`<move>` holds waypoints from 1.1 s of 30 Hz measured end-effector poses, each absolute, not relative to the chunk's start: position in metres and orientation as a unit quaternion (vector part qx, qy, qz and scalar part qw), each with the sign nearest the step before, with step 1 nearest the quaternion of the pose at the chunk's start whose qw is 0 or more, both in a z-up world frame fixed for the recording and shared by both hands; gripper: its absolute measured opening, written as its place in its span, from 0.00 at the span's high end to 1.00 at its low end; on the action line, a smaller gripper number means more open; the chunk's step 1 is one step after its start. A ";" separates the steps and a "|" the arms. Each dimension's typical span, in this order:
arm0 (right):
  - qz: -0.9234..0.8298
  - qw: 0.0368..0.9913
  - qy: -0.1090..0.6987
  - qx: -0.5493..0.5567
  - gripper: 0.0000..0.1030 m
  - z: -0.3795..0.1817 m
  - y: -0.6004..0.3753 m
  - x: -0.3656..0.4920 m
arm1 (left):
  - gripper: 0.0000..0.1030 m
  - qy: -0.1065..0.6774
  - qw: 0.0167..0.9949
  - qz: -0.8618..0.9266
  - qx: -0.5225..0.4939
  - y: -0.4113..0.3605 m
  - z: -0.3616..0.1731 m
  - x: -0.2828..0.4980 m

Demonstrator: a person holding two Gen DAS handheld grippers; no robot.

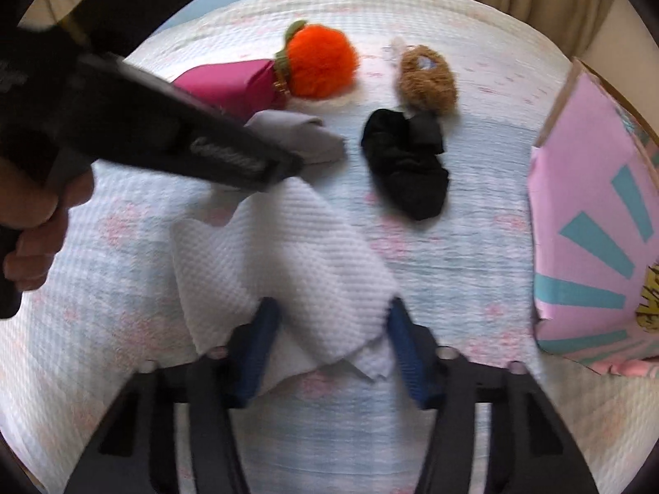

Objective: Organize soft objects
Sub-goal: 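Grasp the grey cloth with the left tool while the right tool grasps the white cloth, then carry both cloths over the cardboard box with both tools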

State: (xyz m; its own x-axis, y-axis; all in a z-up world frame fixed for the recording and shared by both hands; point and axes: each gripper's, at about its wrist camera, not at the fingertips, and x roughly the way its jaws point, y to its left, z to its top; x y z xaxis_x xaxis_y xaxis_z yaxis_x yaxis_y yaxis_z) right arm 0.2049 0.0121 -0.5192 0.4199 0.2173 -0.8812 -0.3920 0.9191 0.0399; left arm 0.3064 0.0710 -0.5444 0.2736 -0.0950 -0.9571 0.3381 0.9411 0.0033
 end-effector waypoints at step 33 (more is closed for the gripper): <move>0.073 0.897 0.433 0.052 0.88 -0.302 -0.065 0.170 | 0.90 0.484 0.870 -0.091 -0.007 0.103 -0.308 0.222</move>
